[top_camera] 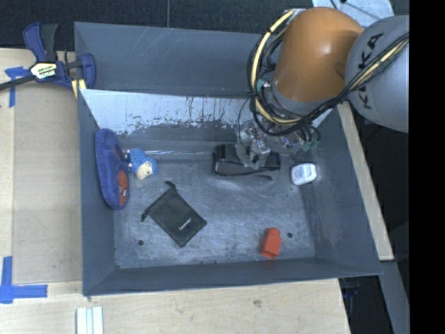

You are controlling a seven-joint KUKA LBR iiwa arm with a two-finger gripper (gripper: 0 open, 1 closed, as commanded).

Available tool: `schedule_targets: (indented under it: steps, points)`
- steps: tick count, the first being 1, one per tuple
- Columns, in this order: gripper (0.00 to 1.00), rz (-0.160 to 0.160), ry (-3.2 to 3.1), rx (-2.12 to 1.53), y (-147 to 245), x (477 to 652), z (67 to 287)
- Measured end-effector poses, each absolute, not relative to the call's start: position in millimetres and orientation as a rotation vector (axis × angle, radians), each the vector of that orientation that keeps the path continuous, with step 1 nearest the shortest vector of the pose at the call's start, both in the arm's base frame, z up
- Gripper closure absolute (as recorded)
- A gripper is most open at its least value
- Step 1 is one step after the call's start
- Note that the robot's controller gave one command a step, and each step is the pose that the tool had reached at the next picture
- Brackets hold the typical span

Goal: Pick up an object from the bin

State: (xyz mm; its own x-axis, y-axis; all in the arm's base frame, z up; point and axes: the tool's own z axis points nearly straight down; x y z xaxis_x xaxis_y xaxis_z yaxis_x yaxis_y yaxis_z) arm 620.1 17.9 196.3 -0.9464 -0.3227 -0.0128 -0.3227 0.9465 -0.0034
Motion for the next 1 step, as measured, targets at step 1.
schedule_targets:
  steps: [1]
  points:
    - [0.00, 0.000, 3.095, -0.513, 17.8, 618.3, 190.6]
